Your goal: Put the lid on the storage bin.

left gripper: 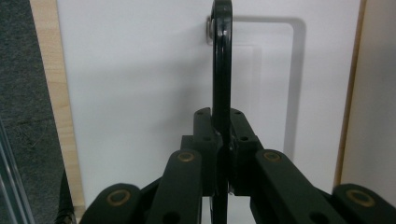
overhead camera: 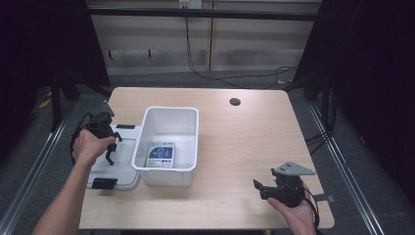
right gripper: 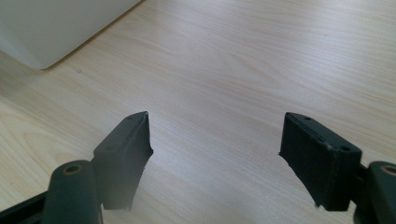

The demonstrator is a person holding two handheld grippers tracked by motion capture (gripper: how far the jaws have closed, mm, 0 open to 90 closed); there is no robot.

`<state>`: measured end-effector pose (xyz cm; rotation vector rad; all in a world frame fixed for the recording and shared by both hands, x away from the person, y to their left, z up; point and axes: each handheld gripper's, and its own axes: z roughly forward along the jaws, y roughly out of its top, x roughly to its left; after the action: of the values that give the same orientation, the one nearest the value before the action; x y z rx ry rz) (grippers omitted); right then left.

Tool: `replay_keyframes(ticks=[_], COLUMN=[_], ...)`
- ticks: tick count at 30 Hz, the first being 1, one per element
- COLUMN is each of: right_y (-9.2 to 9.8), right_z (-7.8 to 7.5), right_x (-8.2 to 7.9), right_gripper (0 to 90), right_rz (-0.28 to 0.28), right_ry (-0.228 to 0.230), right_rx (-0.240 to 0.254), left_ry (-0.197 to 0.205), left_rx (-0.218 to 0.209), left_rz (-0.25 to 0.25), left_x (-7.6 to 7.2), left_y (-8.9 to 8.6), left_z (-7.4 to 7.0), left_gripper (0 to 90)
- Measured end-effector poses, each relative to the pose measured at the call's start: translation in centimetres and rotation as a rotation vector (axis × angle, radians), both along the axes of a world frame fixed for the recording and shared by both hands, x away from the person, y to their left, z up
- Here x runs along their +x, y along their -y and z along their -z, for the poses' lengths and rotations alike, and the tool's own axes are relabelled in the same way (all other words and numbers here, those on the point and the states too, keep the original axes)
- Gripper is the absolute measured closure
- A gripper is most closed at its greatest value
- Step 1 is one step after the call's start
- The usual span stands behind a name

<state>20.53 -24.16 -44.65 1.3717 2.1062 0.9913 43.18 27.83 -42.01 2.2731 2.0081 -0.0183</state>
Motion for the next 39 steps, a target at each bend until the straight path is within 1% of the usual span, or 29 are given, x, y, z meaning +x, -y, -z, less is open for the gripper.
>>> replay_keyframes(ticks=[2,3,4,5,6,9,10,16,17,19,20,21,22,24,25,26,27,28,29,30,31,32,33,34,37,38,39], right_y=[0.0,0.0,0.0,0.0,0.0,0.0,0.0,0.0,0.0,0.0,0.0,0.0,0.0,0.0,0.0,0.0,0.0,0.0,0.0,0.0,0.0,0.0,0.0,0.0,0.0,0.0,0.0], right_z=[0.0,0.0,0.0,0.0,0.0,0.0,0.0,0.0,0.0,0.0,0.0,0.0,0.0,0.0,0.0,0.0,0.0,0.0,0.0,0.0,0.0,0.0,0.0,0.0,0.0,0.0,0.0], right_x=[0.0,0.0,0.0,0.0,0.0,0.0,0.0,0.0,0.0,0.0,0.0,0.0,0.0,0.0,0.0,0.0,0.0,0.0,0.0,0.0,0.0,0.0,0.0,0.0,0.0,0.0,0.0], right_gripper=[24.1,24.1,24.1,24.1,24.1,24.1,24.1,24.1,24.1,24.1,24.1,24.1,24.1,24.1,24.1,24.1,24.1,24.1,24.1,24.1,24.1,24.1,24.1,24.1,24.1,24.1,24.1], right_rz=[0.0,0.0,0.0,0.001,0.001,0.002,0.002,0.002,0.0,0.0,0.001,0.001,0.002,0.002,0.001,0.002,0.002,0.002,0.001,0.001,0.001,0.002,0.0,0.001,0.001,0.001,0.001], right_ry=[-0.001,0.001,0.0,0.0,-0.001,0.001,0.001,0.001,0.002,0.002,0.002,0.002,0.0,0.0,0.001,-0.001,-0.001,-0.001,-0.001,-0.001,0.0,-0.001,0.001,0.001,-0.001,0.0,-0.001], right_rx=[0.0,0.001,0.003,0.004,0.004,-0.001,-0.002,-0.001,-0.001,-0.001,0.0,0.0,0.0,0.001,0.001,0.001,0.002,0.001,0.0,0.0,0.0,0.002,0.001,0.001,0.0,0.0,0.001], left_ry=[0.003,-0.005,0.007,0.002,-0.005,0.001,0.008,0.013,0.015,0.006,0.008,0.003,0.008,0.011,0.013,0.009,0.011,0.012,0.015,0.014,0.012,0.013,0.013,0.021,0.013,0.02,0.015], left_rx=[0.002,0.001,0.005,0.01,0.024,0.017,0.013,-0.004,0.0,0.001,-0.001,-0.002,-0.006,-0.005,-0.007,-0.008,-0.01,-0.004,-0.009,-0.009,-0.017,-0.015,-0.015,-0.011,-0.014,-0.004,0.001], left_rz=[-0.011,-0.003,-0.019,-0.017,-0.008,-0.003,-0.006,0.004,0.006,0.018,0.011,0.018,0.01,0.009,0.01,0.022,0.015,0.022,0.014,0.018,0.013,0.017,0.011,0.012,0.019,0.019,0.031], left_x=[-0.1,0.0,-0.1,-0.1,-0.1,-0.1,-0.2,-0.4,-0.4,-0.4,-0.5,-0.5,-0.5,-0.6,-0.7,-0.7,-0.7,-0.7,-0.8,-0.8,-0.8,-0.8,-0.9,-0.9,-1.0,-1.0,-1.0], left_y=[0.0,-0.1,-0.2,-0.2,-0.2,-0.3,-0.3,-0.6,-0.6,-0.8,-0.8,-0.9,-1.0,-1.2,-1.2,-1.4,-1.4,-1.5,-1.5,-1.6,-1.7,-1.8,-1.8,-1.8,-1.9,-1.9,-2.0], left_z=[-0.1,-0.2,-0.3,-0.4,-0.5,-0.9,-1.0,-2.0,-2.1,-2.3,-2.4,-2.5,-2.6,-2.8,-2.9,-3.1,-3.2,-3.3,-3.4,-3.5,-3.6,-3.7,-3.8,-3.9,-4.1,-4.2,-4.2], left_gripper=[84.8,84.8,84.8,84.8,84.8,84.9,84.9,84.9,84.8,84.9,84.9,84.8,84.9,84.9,84.8,84.8,84.8,84.8,84.8,84.8,84.8,84.8,84.8,84.8,84.8,84.8,84.8])
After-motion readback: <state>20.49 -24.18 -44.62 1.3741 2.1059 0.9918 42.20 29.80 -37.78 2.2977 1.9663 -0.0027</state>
